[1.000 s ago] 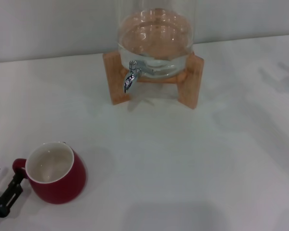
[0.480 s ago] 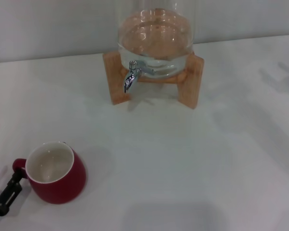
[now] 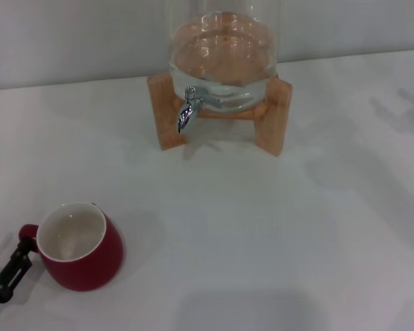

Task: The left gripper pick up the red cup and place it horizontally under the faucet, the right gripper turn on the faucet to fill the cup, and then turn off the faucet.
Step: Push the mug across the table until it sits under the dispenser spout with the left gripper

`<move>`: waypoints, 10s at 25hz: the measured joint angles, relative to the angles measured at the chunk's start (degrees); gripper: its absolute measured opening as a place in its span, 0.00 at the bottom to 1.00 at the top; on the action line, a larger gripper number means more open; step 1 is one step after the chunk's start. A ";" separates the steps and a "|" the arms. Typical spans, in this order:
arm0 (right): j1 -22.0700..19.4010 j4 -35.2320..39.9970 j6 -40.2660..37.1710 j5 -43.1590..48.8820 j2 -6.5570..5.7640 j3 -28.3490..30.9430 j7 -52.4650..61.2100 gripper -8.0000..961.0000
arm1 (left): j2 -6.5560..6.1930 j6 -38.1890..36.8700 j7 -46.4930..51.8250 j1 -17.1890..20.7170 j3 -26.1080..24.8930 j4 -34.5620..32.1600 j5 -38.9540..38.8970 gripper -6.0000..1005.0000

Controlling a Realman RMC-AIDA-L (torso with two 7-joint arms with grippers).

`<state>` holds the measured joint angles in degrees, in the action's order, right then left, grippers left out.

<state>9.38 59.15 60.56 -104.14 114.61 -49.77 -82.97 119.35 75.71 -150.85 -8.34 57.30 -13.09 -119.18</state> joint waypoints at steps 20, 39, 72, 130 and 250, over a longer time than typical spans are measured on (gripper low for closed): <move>0.04 -0.22 0.15 -0.06 0.00 0.68 0.00 0.81 | 0.00 -0.56 0.18 -0.63 0.12 0.60 -0.03 0.65; -0.11 -0.35 0.69 -0.10 0.00 0.74 0.00 0.81 | 0.00 -0.56 0.47 -0.19 -0.09 0.62 -0.18 0.65; -0.50 -0.44 2.21 -0.16 0.00 1.52 0.05 0.81 | 0.00 -1.48 0.58 -1.43 -0.08 0.62 -0.17 0.64; -0.44 -1.32 2.27 -0.17 0.08 2.23 0.00 0.81 | -0.13 -1.36 5.79 -4.65 0.27 -0.48 0.36 0.16; 1.17 -5.04 5.45 -0.79 0.09 2.02 -1.13 0.81 | 0.09 -24.24 30.74 -29.12 11.68 -6.30 16.07 0.16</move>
<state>10.54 54.10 66.01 -104.94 114.70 -47.75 -84.10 119.45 51.46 -120.11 -37.46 68.98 -19.39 -103.11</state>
